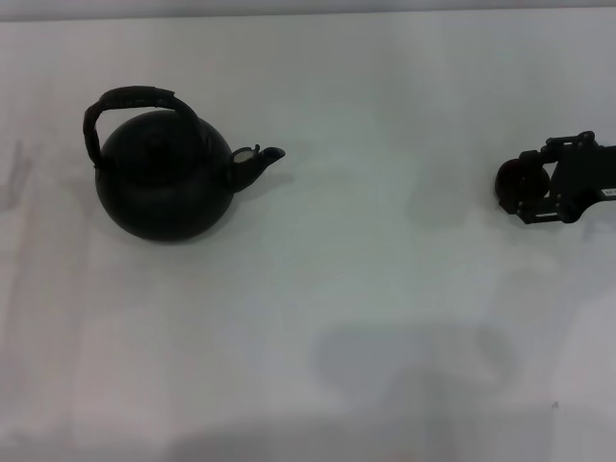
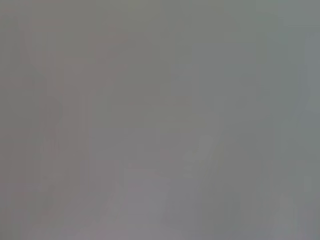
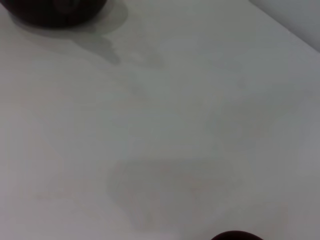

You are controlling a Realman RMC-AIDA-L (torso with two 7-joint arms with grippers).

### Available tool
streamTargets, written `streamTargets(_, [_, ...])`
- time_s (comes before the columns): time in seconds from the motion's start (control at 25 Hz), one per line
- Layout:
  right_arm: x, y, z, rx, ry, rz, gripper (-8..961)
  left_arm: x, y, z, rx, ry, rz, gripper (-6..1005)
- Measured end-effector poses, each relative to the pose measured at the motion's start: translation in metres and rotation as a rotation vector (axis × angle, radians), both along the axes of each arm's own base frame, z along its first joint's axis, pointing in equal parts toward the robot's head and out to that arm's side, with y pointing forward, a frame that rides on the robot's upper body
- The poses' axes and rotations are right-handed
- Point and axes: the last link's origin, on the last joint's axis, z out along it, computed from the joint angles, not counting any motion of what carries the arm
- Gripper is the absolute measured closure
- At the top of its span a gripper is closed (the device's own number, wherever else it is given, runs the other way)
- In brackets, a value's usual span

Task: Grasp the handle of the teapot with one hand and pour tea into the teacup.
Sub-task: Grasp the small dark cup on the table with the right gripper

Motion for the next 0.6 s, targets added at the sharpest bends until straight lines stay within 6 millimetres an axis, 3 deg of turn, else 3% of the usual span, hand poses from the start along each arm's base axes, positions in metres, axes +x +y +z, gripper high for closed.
streamTargets(0.28, [-0.007,0.003,0.004,-0.002,0.010,0.021,227,0.000,0.001,0.000,0.003,-0.001,-0.001,120])
streamTargets(0.6, [-0.033,0.005,0.006,-0.031,0.068,0.049,227,0.000,0.001,0.001,0.006,-0.001,-0.001,120])
